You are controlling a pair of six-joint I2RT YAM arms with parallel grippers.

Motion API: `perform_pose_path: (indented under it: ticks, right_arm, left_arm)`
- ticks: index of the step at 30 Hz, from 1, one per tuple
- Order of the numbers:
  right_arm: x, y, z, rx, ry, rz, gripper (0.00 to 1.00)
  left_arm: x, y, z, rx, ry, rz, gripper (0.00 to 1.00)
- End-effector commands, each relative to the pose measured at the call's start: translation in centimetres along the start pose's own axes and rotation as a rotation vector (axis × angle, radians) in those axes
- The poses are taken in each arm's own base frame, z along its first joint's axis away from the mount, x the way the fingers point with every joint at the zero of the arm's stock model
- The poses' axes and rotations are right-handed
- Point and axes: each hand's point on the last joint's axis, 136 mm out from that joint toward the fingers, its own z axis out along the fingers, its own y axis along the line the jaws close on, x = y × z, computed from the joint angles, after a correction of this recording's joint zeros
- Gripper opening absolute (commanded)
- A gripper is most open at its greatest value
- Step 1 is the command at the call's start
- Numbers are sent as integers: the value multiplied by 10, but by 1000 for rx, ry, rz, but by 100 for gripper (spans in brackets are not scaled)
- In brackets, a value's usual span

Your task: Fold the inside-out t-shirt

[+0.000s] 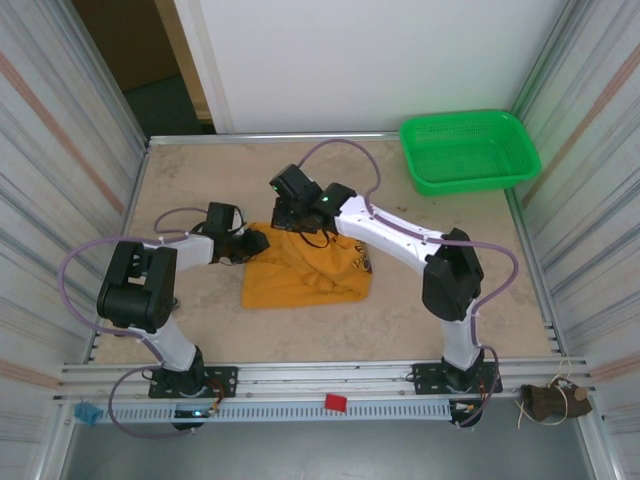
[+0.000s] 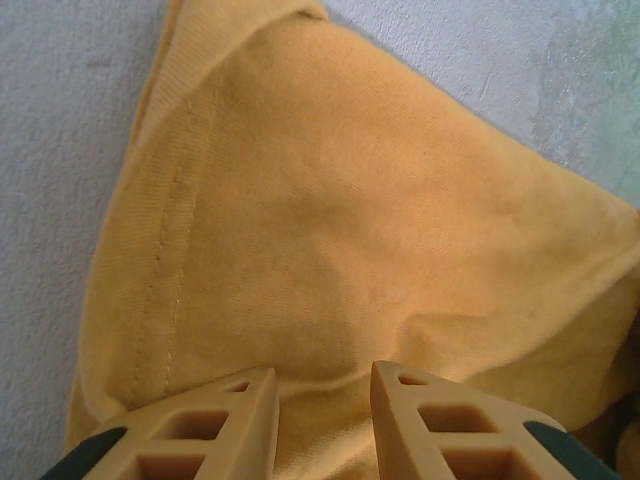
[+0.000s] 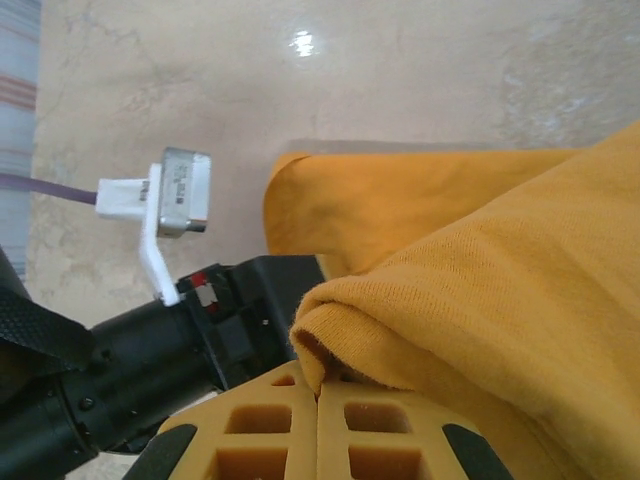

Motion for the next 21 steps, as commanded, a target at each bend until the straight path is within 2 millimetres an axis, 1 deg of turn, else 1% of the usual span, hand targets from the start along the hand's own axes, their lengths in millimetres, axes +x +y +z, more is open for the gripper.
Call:
perform_pose_path:
  ticks: [1, 4, 6, 9, 14, 16, 19, 21]
  right_arm:
    - [3, 21, 5, -36, -3, 29, 0]
    - [8, 28, 1, -42, -4, 4, 0]
    - [9, 27, -4, -39, -6, -8, 0]
    - [4, 23, -17, -34, -33, -26, 0]
    - [-9, 11, -39, -34, -76, -23, 0]
    - [-15, 6, -44, -46, -85, -9, 0]
    - [-20, 4, -51, -62, -93, 0, 0]
    - [-22, 6, -55, -78, -92, -2, 0]
  left_arm:
    - [33, 42, 8, -118, 99, -50, 31]
    - [30, 36, 3, -94, 82, -49, 31]
    - [25, 29, -2, -72, 65, -39, 31]
    - [13, 11, -16, -13, 19, -12, 34]
    - [-13, -26, -56, 96, -124, 62, 41]
    - [-19, -36, -75, 132, -185, 88, 43]
    - [-16, -54, -94, 222, -241, 142, 44]
    - [-8, -67, -100, 293, -263, 203, 46]
